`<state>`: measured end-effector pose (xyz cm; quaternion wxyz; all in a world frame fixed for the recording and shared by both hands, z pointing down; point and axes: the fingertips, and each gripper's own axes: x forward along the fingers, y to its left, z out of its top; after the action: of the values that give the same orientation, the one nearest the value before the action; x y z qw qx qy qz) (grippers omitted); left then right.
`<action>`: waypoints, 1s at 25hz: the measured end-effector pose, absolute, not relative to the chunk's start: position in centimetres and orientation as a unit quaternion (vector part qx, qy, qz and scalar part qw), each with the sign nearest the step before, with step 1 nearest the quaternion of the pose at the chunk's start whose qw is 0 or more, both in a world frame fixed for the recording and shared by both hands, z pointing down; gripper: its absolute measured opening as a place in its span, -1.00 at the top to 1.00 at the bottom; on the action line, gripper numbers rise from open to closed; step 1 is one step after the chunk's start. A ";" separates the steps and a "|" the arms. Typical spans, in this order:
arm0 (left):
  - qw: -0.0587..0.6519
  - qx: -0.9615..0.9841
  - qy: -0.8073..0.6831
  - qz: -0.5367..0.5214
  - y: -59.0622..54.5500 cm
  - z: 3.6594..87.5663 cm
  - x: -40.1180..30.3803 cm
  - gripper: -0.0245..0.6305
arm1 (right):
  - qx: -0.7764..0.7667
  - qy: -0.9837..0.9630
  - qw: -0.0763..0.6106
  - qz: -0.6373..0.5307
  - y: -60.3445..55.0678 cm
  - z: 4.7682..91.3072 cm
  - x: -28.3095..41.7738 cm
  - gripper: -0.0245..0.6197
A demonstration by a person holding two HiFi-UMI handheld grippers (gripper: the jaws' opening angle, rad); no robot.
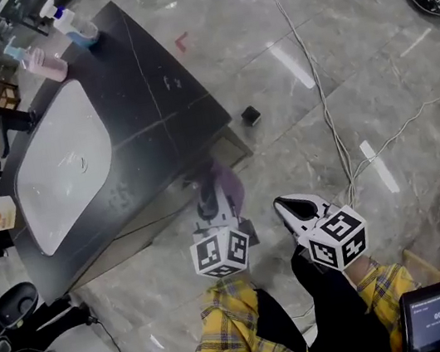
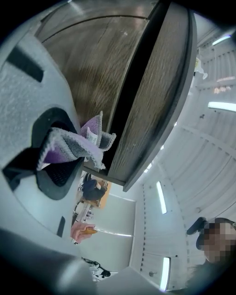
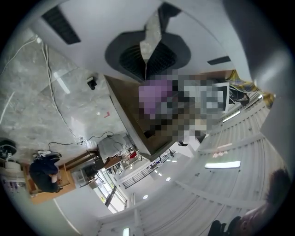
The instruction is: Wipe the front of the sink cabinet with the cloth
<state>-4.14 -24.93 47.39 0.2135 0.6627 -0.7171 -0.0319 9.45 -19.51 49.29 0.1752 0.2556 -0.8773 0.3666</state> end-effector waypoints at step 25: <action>0.208 0.648 -0.729 -0.077 -17.5 45.5 -8.6 0.77 | 0.235 -0.882 0.187 0.362 -15.2 49.6 3.3 0.90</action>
<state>-8.58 -17.51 45.51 0.2075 0.6476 -0.7291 -0.0769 3.28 -15.22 49.59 0.1873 0.2347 -0.8825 0.3621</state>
